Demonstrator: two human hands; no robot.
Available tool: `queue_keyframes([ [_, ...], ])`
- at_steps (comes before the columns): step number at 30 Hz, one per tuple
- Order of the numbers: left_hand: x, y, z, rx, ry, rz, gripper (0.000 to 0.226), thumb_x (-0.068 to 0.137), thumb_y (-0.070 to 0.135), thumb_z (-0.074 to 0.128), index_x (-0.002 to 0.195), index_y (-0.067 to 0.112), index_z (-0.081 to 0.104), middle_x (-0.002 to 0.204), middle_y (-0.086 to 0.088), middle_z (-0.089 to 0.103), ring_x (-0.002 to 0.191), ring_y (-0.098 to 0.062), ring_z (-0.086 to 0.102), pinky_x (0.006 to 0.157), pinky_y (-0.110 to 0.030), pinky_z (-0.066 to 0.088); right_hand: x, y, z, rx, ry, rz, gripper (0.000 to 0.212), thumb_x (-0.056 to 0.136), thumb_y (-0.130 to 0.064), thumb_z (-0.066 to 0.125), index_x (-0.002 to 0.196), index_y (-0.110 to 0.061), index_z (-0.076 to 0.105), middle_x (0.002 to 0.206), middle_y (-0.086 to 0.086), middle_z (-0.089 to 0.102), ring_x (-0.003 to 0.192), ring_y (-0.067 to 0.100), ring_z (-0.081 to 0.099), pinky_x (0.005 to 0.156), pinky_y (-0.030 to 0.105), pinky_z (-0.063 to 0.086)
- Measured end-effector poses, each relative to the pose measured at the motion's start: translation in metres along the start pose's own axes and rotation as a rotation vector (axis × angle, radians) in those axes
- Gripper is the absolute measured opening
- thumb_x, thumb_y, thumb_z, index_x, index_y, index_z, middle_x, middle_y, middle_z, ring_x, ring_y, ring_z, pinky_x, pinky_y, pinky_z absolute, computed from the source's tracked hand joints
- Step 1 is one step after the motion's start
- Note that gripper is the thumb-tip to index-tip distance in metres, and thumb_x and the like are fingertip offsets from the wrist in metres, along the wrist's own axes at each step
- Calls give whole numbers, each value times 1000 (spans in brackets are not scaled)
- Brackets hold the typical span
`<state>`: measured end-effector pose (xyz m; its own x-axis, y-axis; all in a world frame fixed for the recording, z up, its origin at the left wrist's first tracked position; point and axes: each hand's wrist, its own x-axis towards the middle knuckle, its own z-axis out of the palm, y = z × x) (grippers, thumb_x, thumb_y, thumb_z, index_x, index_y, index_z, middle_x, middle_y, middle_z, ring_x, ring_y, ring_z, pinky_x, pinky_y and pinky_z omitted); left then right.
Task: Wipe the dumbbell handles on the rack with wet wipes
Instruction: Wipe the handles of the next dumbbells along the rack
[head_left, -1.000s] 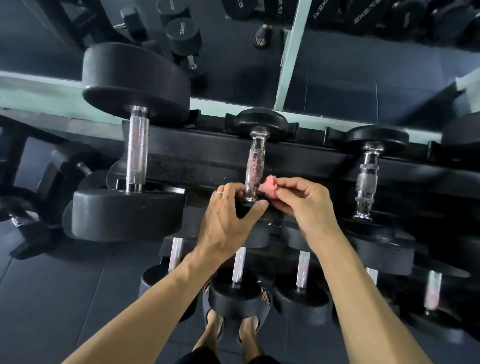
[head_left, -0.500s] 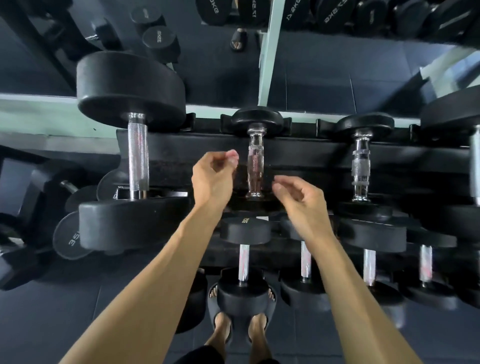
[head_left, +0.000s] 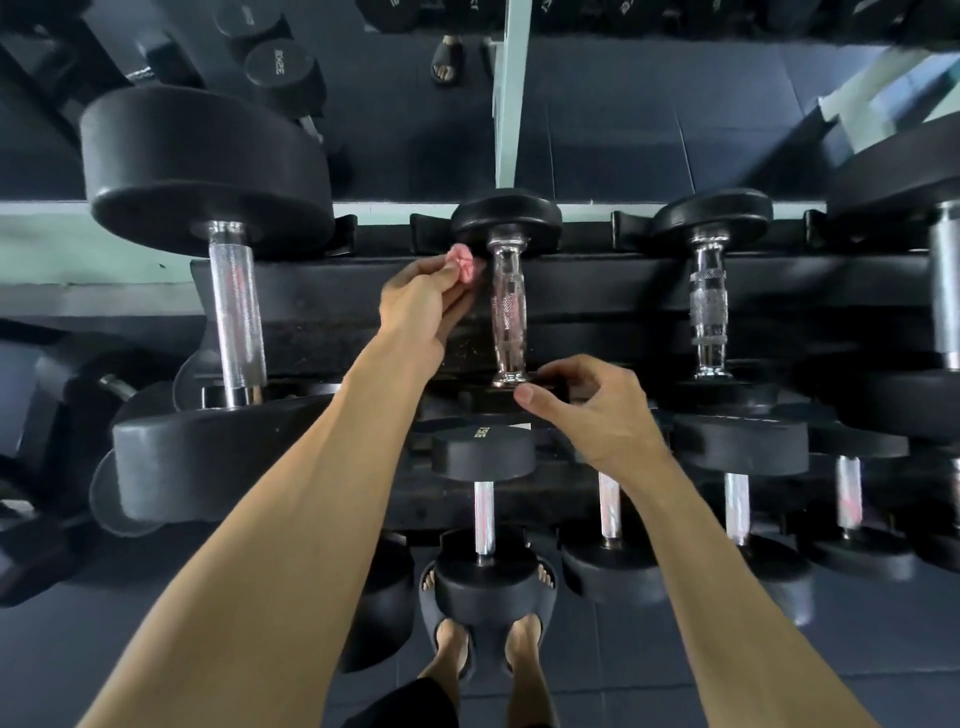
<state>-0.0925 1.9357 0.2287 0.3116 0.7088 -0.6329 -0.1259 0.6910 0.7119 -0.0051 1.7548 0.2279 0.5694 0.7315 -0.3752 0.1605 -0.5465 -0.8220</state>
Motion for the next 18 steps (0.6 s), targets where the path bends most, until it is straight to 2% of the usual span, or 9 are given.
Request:
queue_keyframes([
  [4, 1, -2, 22, 45, -104, 9, 17, 92, -4, 62, 83, 10, 62, 82, -9, 72, 77, -20, 70, 76, -36, 61, -1, 9, -14, 66, 17, -1, 48, 58, -65, 74, 93, -32, 71, 86, -17, 73, 87, -6, 66, 75, 9, 46],
  [8, -5, -6, 17, 160, -117, 34, 22, 92, -7, 61, 79, 10, 63, 76, -6, 72, 71, -17, 71, 69, -31, 61, 1, 9, -14, 86, -18, -21, 50, 59, -63, 74, 97, -31, 72, 88, -16, 73, 83, -7, 65, 72, 5, 46],
  [11, -12, -7, -1, 384, -153, 45, 15, 88, -3, 68, 81, 10, 66, 85, -7, 75, 85, -19, 74, 78, -31, 61, 1, 11, -14, 103, -23, -17, 47, 59, -63, 75, 96, -34, 70, 90, -15, 73, 86, -6, 65, 74, 7, 47],
  [13, -20, -8, -5, 495, -157, 96, 11, 86, -1, 72, 83, 10, 69, 87, -4, 76, 85, -14, 74, 77, -27, 60, 2, 12, -14, 114, -15, -13, 48, 58, -64, 76, 95, -34, 70, 91, -14, 73, 87, -3, 66, 77, 12, 48],
  [16, -18, -2, 9, 421, -80, 231, 15, 83, -5, 73, 81, 10, 71, 77, 1, 75, 74, -8, 72, 74, -25, 59, 3, 11, -11, 112, -12, -19, 48, 57, -63, 76, 94, -34, 70, 91, -12, 73, 86, 1, 66, 78, 16, 49],
  [18, -7, 2, 20, 351, -7, 265, 20, 81, -5, 75, 76, 14, 71, 73, 4, 75, 74, -9, 73, 80, -29, 59, 3, 11, -8, 114, -13, -20, 50, 58, -61, 77, 96, -30, 71, 91, -9, 73, 86, 4, 66, 78, 16, 51],
])
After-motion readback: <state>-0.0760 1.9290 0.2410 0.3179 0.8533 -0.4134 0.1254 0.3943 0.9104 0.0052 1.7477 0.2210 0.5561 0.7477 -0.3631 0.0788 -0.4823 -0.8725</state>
